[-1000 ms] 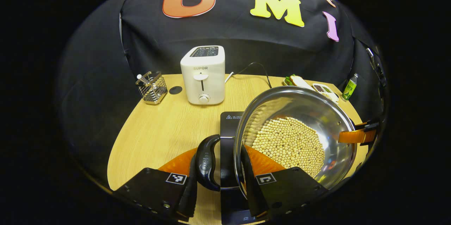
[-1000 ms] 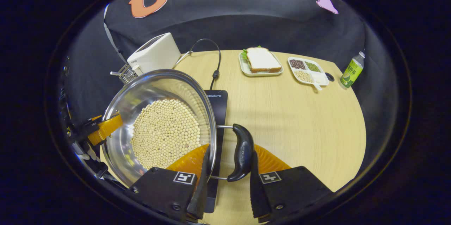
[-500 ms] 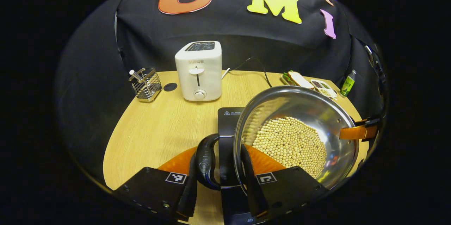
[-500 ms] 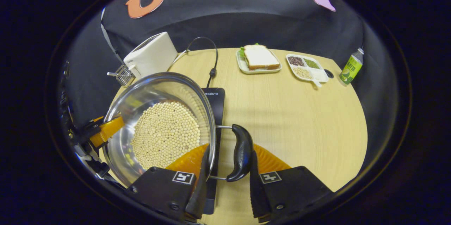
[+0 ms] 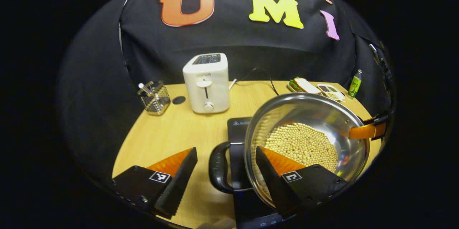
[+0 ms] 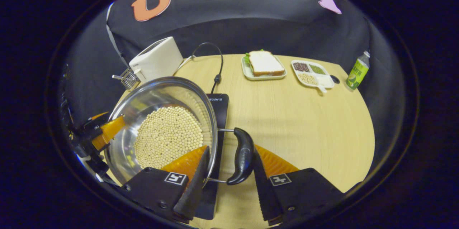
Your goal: First push the handle of the pot to place it horizontally, then grasp the pot with both hands and set it on the induction cooktop.
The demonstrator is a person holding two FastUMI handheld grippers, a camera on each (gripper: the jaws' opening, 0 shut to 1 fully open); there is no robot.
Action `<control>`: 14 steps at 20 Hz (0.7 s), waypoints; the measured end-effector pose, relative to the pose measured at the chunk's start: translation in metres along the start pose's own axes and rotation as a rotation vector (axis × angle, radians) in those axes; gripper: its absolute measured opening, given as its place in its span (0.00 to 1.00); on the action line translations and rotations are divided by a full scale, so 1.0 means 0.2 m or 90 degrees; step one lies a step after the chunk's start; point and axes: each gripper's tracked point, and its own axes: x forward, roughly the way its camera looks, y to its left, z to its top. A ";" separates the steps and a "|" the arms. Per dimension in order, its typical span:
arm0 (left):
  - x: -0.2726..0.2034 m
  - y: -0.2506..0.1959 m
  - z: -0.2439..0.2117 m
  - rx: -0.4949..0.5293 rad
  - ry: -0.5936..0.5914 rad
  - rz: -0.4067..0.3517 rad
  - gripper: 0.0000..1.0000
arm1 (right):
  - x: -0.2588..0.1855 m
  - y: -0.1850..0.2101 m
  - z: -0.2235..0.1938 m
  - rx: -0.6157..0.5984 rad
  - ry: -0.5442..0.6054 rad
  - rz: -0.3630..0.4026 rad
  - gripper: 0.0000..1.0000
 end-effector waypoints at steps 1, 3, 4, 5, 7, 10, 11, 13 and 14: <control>-0.03 -0.01 0.00 -0.001 -0.006 0.004 0.97 | -0.02 -0.02 0.04 -0.014 -0.030 -0.010 0.79; -0.05 0.01 0.01 0.007 -0.014 0.013 0.98 | -0.07 -0.03 0.08 -0.037 -0.066 -0.020 0.85; -0.06 0.01 0.01 0.013 -0.018 0.021 0.98 | -0.09 -0.03 0.09 -0.047 -0.074 -0.021 0.89; -0.07 0.01 0.03 0.018 -0.026 0.028 0.97 | -0.10 -0.03 0.11 -0.055 -0.080 -0.024 0.86; -0.10 0.02 0.06 0.023 -0.035 0.048 0.97 | -0.14 -0.05 0.14 -0.066 -0.100 -0.032 0.86; -0.17 0.01 0.13 0.029 -0.060 0.062 0.97 | -0.22 -0.08 0.15 -0.077 -0.118 -0.035 0.89; -0.20 0.01 0.17 0.037 -0.073 0.066 0.97 | -0.25 -0.09 0.16 -0.080 -0.128 -0.037 0.90; -0.28 0.03 0.23 0.058 -0.094 0.086 0.97 | -0.34 -0.12 0.18 -0.081 -0.145 -0.039 0.86; -0.32 0.01 0.26 0.060 -0.104 0.086 0.97 | -0.38 -0.14 0.19 -0.079 -0.155 -0.040 0.89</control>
